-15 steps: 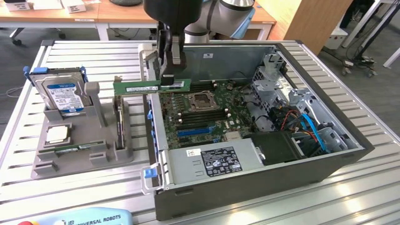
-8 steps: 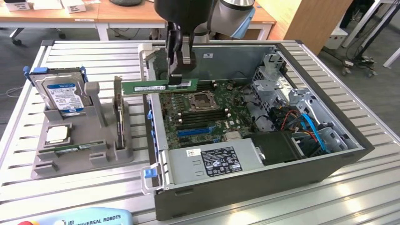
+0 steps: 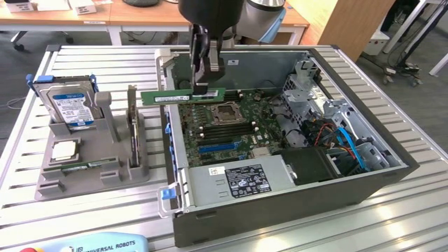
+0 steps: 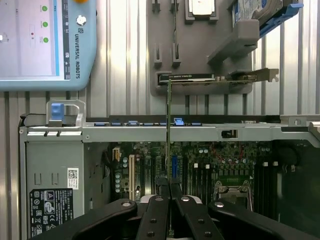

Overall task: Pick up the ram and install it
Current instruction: 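Pick up the ram and move it above insertion slot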

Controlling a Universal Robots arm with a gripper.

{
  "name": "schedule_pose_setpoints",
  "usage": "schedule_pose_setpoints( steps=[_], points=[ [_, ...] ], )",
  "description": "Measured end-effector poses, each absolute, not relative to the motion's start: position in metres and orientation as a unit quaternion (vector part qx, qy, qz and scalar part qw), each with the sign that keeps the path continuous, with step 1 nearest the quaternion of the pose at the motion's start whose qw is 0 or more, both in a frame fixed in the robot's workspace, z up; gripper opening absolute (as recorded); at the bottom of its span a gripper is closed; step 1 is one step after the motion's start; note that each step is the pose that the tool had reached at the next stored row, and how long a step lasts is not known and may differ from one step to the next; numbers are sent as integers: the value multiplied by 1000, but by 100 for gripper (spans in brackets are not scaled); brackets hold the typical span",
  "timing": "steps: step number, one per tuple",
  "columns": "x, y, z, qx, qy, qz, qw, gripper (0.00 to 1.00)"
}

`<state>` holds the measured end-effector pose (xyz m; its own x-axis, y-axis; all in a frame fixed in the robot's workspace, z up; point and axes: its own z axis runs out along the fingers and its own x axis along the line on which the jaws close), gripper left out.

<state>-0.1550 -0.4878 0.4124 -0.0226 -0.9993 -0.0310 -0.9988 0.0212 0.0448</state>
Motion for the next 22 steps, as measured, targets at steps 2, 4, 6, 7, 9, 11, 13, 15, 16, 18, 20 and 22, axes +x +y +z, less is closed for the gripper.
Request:
schedule_pose_setpoints(
  steps=[2, 4, 6, 7, 9, 11, 13, 15, 16, 18, 20, 22],
  points=[
    [-150, -488, 412, 699, -715, -27, 4, 12],
    [-147, -488, 412, 699, -715, -27, 4, 12],
    [-144, -488, 412, 699, -715, -27, 4, 12],
    [-143, -488, 412, 699, -715, -27, 4, 12],
    [-140, -488, 412, 699, -715, -28, 4, 12],
    [-137, -488, 412, 698, -715, -28, 4, 12],
    [-134, -488, 412, 698, -715, -28, 4, 12],
    [-131, -488, 412, 698, -715, -28, 4, 12],
    [-130, -488, 412, 698, -715, -28, 3, 12],
    [-127, -488, 412, 698, -715, -28, 3, 12],
    [-124, -488, 412, 698, -716, -28, 3, 12],
    [-122, -488, 412, 698, -716, -28, 3, 12]
  ],
)
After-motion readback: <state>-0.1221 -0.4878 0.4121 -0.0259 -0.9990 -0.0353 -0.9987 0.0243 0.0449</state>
